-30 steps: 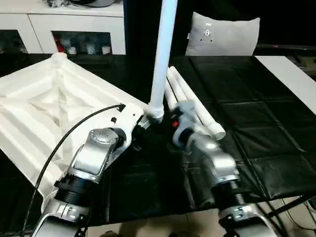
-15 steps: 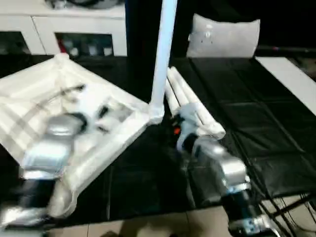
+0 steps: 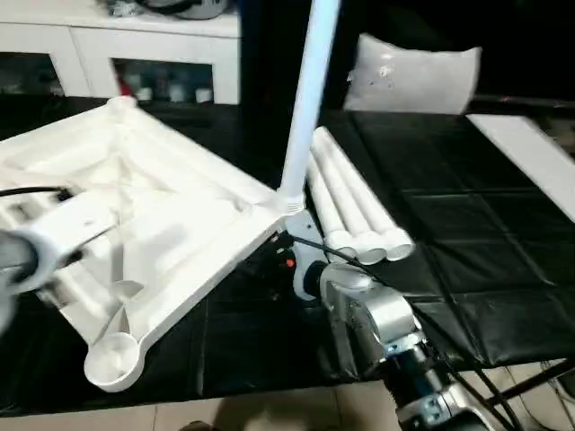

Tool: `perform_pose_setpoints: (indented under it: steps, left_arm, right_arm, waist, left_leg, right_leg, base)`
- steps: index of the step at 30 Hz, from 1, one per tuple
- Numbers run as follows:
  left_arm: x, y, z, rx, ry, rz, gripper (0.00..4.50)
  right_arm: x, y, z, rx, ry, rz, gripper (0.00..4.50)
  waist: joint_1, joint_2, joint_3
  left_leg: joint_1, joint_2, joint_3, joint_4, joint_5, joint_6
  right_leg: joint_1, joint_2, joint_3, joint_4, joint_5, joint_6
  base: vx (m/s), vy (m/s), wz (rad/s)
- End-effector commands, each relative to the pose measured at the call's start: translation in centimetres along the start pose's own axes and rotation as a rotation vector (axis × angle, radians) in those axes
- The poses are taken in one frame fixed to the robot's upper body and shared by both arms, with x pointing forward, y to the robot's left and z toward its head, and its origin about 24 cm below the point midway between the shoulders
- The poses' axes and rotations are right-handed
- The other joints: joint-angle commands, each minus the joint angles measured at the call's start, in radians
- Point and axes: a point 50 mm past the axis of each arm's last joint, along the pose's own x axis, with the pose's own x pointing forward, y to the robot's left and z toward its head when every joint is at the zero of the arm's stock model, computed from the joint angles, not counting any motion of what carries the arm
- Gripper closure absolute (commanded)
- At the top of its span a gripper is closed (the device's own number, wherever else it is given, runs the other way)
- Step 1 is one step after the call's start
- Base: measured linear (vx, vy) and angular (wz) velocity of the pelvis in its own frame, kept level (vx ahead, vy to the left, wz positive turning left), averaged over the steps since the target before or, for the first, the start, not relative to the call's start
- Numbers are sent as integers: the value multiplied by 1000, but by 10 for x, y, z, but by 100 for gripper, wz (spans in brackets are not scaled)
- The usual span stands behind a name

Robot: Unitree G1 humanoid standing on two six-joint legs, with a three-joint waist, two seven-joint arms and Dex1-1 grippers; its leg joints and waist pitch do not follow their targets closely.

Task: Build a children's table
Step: Rotate table base

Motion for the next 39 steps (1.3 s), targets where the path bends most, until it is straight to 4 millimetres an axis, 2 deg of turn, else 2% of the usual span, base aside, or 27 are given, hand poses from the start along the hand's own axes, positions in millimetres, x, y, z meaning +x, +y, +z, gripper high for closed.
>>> perform_pose_setpoints:
  steps: [1,4,6,7,9,12,13,14,15,20,22,23,24,26,28,29,30,31,33,34,39]
  left_arm:
    - [7,-17,2,5,-12,-98,449]
    - [13,-32,0,11,2,-176,449]
    - [15,-38,0,10,1,-212,449]
    - [17,-45,1,5,-15,-263,449]
    - [18,-51,2,16,-30,-307,449]
    - [17,-71,10,18,-102,-450,449]
    - [16,-75,12,22,-116,-480,449]
    - [15,-81,17,25,-145,-520,449]
    - [14,-86,21,24,-166,-550,449]
    - [9,-102,42,35,-296,-670,449]
    - [8,-105,48,38,-326,-688,449]
    - [9,-105,53,42,-352,-683,449]
    - [10,-104,55,44,-367,-670,449]
    - [25,-93,68,26,-413,-528,449]
    - [34,-85,72,14,-422,-442,449]
    - [40,-80,74,13,-427,-387,449]
    - [40,-80,74,13,-427,-387,449]
    - [51,-70,77,8,-426,-292,449]
    - [58,-64,77,25,-419,-236,449]
    - [61,-61,76,23,-417,-221,449]
    - [70,-52,74,21,-422,-154,449]
  right_arm:
    - [2,-4,-2,-7,25,-22,0]
    - [5,-4,-4,-9,38,-25,0]
    - [9,-4,-2,-2,26,-27,0]
    - [13,-3,-2,-1,24,-24,0]
    - [17,-1,-1,-2,21,-21,0]
    - [24,1,-2,8,18,-11,0]
    - [25,2,-2,2,16,-9,0]
    - [27,3,-3,1,18,-4,0]
    - [28,4,-3,1,21,1,0]
    - [36,12,-1,7,11,42,0]
    - [38,14,0,3,6,49,0]
    - [38,14,1,-1,2,52,0]
    - [38,14,2,-3,1,51,0]
    - [39,12,5,-7,-13,31,0]
    - [38,10,7,-13,-22,17,0]
    - [38,8,9,-15,-30,6,0]
    - [38,8,9,-15,-30,6,0]
    - [36,3,14,-21,-51,-21,0]
    - [34,0,20,-31,-73,-31,0]
    - [33,-1,23,-35,-84,-31,0]
    - [25,-4,36,-42,-143,-19,0]
  waist:
    - [-9,39,-48]
    - [-10,38,-51]
    - [-11,36,-51]
    - [-12,37,-52]
    - [-12,37,-50]
    - [-14,36,-50]
    - [-13,38,-48]
    - [-16,33,-47]
    - [-17,35,-47]
    - [-32,30,-52]
    - [-39,27,-57]
    - [-41,31,-56]
    - [-44,29,-55]
    - [-48,28,-57]
    - [-48,27,-59]
    - [-50,27,-59]
    - [-50,27,-59]
    - [-51,26,-61]
    - [-49,30,-62]
    - [-49,29,-62]
    - [-46,34,-67]
  left_leg:
    - [49,25,-22,-87,-547,-123]
    - [43,24,-23,-87,-538,-121]
    - [43,24,-21,-87,-536,-118]
    - [46,23,-21,-83,-538,-118]
    - [48,24,-21,-83,-546,-117]
    - [50,24,-22,-83,-556,-118]
    - [52,24,-21,-84,-569,-120]
    - [50,24,-22,-84,-574,-121]
    - [49,23,-25,-87,-585,-124]
    - [49,21,-24,-82,-585,-117]
    - [37,21,-25,-83,-549,-114]
    - [35,20,-24,-83,-532,-114]
    - [36,20,-23,-82,-535,-113]
    - [43,19,-20,-75,-541,-108]
    - [41,19,-21,-75,-534,-105]
    - [36,18,-23,-77,-528,-104]
    - [36,18,-23,-77,-528,-104]
    - [37,19,-22,-76,-525,-101]
    - [40,19,-21,-75,-528,-100]
    - [40,19,-21,-75,-526,-98]
    - [40,23,-19,-78,-488,-95]
  right_leg:
    - [-2,-51,26,-86,-482,-113]
    - [5,-53,25,-83,-460,-123]
    - [3,-52,25,-83,-461,-123]
    - [1,-53,25,-83,-466,-127]
    - [0,-52,25,-87,-476,-125]
    - [-2,-51,24,-88,-484,-122]
    - [-4,-48,23,-88,-473,-125]
    - [-1,-48,22,-87,-476,-123]
    - [2,-48,20,-84,-484,-121]
    - [5,-49,20,-86,-474,-127]
    - [17,-53,20,-78,-453,-135]
    - [17,-52,20,-77,-438,-138]
    - [15,-50,20,-79,-441,-137]
    - [9,-50,21,-85,-465,-134]
    - [12,-50,20,-86,-468,-130]
    - [15,-48,18,-84,-463,-128]
    - [15,-48,18,-84,-463,-128]
    - [14,-48,18,-83,-452,-129]
    - [12,-47,19,-85,-441,-131]
    - [12,-46,19,-85,-439,-132]
    - [16,-44,22,-73,-352,-154]
  base:
    - [0,0,0]
    - [0,0,0]
    - [0,0,0]
    - [0,0,0]
    - [0,0,0]
    - [0,0,0]
    - [0,0,0]
    - [0,0,0]
    - [0,0,0]
    - [0,0,0]
    - [0,0,0]
    - [0,0,0]
    - [0,0,0]
    - [0,0,0]
    - [0,0,0]
    - [0,0,0]
    - [0,0,0]
    - [0,0,0]
    - [0,0,0]
    - [0,0,0]
    - [0,0,0]
